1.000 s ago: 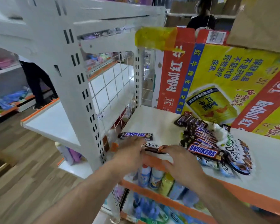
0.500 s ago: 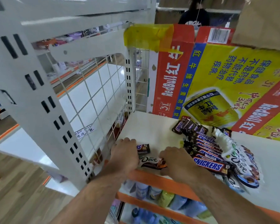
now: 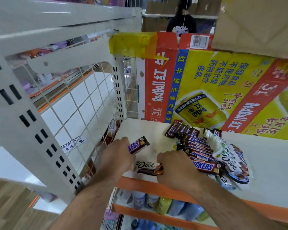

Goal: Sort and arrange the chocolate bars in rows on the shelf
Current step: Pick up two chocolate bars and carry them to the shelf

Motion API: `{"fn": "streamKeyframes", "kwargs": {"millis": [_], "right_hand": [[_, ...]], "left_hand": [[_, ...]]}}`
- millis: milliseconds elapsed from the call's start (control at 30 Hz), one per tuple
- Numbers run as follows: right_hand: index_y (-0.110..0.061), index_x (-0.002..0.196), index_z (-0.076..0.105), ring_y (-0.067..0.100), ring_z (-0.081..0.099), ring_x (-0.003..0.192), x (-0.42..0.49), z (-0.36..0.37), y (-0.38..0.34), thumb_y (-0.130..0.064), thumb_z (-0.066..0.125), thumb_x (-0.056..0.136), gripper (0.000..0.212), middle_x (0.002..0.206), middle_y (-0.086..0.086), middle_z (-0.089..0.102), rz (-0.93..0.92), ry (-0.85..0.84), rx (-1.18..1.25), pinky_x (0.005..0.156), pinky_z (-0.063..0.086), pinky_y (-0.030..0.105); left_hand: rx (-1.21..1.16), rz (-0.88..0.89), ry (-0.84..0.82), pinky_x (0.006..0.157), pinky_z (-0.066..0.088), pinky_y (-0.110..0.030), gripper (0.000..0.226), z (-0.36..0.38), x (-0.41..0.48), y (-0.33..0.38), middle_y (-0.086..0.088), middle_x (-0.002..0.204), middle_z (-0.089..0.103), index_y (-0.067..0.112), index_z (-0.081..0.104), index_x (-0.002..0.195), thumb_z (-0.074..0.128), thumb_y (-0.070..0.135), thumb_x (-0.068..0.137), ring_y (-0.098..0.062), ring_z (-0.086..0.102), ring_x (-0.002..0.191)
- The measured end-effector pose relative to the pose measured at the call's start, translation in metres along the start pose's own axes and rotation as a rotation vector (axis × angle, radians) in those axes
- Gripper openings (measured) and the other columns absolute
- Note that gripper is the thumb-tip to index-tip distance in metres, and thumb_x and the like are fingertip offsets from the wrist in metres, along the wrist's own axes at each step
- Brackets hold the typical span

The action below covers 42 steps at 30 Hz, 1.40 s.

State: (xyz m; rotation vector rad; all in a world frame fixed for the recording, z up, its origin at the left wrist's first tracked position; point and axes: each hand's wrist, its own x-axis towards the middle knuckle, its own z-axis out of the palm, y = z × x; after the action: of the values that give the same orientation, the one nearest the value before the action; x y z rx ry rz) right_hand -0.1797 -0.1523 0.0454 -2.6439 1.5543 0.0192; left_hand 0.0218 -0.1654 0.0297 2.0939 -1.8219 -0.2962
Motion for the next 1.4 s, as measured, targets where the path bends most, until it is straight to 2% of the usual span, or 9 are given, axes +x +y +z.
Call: {"fn": "streamKeyframes", "kwargs": {"millis": [200, 367, 500, 600, 667, 800, 933, 1067, 1400], "right_hand": [[-0.034, 0.112, 0.063, 0.017, 0.060, 0.080, -0.040, -0.012, 0.023, -0.027, 0.061, 0.065, 0.048, 0.088, -0.008, 0.066, 0.066, 0.206, 0.101, 0.065, 0.035, 0.025], [-0.030, 0.117, 0.059, 0.019, 0.055, 0.105, -0.084, -0.024, 0.055, -0.037, 0.059, 0.077, 0.041, 0.108, -0.006, 0.062, 0.218, 0.216, 0.075, 0.089, 0.041, 0.033], [-0.033, 0.122, 0.056, 0.014, 0.051, 0.112, -0.145, -0.029, 0.090, -0.037, 0.061, 0.079, 0.044, 0.115, -0.011, 0.058, 0.307, 0.238, 0.076, 0.094, 0.037, 0.030], [-0.033, 0.119, 0.057, 0.014, 0.051, 0.109, -0.203, -0.028, 0.120, -0.038, 0.059, 0.076, 0.043, 0.112, -0.012, 0.059, 0.378, 0.266, 0.072, 0.090, 0.037, 0.031], [-0.031, 0.114, 0.061, 0.016, 0.055, 0.104, -0.245, -0.025, 0.140, -0.039, 0.058, 0.074, 0.041, 0.107, -0.011, 0.062, 0.426, 0.295, 0.063, 0.087, 0.041, 0.033], [-0.027, 0.100, 0.066, 0.018, 0.062, 0.088, -0.336, -0.022, 0.181, -0.045, 0.051, 0.064, 0.043, 0.093, -0.009, 0.066, 0.492, 0.395, 0.073, 0.074, 0.050, 0.034], [-0.028, 0.103, 0.064, 0.019, 0.061, 0.086, -0.420, -0.025, 0.220, -0.038, 0.055, 0.063, 0.042, 0.092, -0.008, 0.063, 0.551, 0.387, 0.077, 0.075, 0.051, 0.034], [-0.027, 0.102, 0.065, 0.019, 0.061, 0.088, -0.486, -0.027, 0.254, -0.028, 0.067, 0.062, 0.040, 0.093, -0.008, 0.065, 0.640, 0.401, 0.065, 0.075, 0.049, 0.032], [-0.031, 0.103, 0.063, 0.015, 0.058, 0.087, -0.580, -0.013, 0.358, -0.033, 0.064, 0.067, 0.036, 0.091, -0.014, 0.063, 0.827, 0.404, 0.045, 0.072, 0.046, 0.029]], "left_hand": [[-0.180, 0.214, 0.018, 0.059, 0.051, -0.030, 0.024, -0.009, -0.003, 0.042, 0.011, 0.082, 0.055, 0.034, 0.057, 0.092, 0.073, 0.030, 0.074, -0.007, 0.055, 0.071], [-0.265, 0.384, -0.019, 0.065, 0.039, -0.024, 0.030, -0.001, -0.012, 0.089, 0.012, 0.088, 0.050, 0.032, 0.062, 0.099, 0.077, 0.026, 0.074, -0.008, 0.049, 0.083], [-0.286, 0.514, -0.064, 0.073, 0.036, -0.020, 0.034, 0.015, -0.032, 0.148, 0.012, 0.095, 0.048, 0.031, 0.065, 0.104, 0.077, 0.026, 0.073, -0.008, 0.046, 0.092], [-0.344, 0.596, -0.091, 0.074, 0.039, -0.014, 0.034, 0.032, -0.057, 0.200, 0.009, 0.096, 0.055, 0.028, 0.068, 0.104, 0.080, 0.022, 0.072, -0.009, 0.051, 0.090], [-0.344, 0.659, -0.105, 0.079, 0.045, -0.021, 0.034, 0.044, -0.081, 0.237, 0.008, 0.095, 0.057, 0.026, 0.069, 0.105, 0.080, 0.023, 0.072, -0.011, 0.053, 0.090], [-0.313, 0.734, -0.162, 0.081, 0.043, -0.027, 0.038, 0.066, -0.139, 0.312, 0.007, 0.095, 0.058, 0.025, 0.067, 0.109, 0.080, 0.030, 0.073, -0.012, 0.052, 0.091], [-0.338, 0.782, -0.191, 0.086, 0.044, -0.030, 0.041, 0.089, -0.194, 0.385, 0.007, 0.099, 0.059, 0.025, 0.063, 0.111, 0.078, 0.029, 0.073, -0.012, 0.053, 0.094], [-0.352, 0.853, -0.239, 0.079, 0.045, -0.032, 0.034, 0.111, -0.229, 0.447, 0.009, 0.092, 0.059, 0.028, 0.063, 0.100, 0.076, 0.032, 0.069, -0.012, 0.054, 0.088], [-0.337, 1.040, -0.315, 0.070, 0.036, -0.022, 0.034, 0.183, -0.249, 0.595, 0.015, 0.089, 0.056, 0.034, 0.060, 0.097, 0.077, 0.038, 0.068, -0.005, 0.049, 0.085]]}}
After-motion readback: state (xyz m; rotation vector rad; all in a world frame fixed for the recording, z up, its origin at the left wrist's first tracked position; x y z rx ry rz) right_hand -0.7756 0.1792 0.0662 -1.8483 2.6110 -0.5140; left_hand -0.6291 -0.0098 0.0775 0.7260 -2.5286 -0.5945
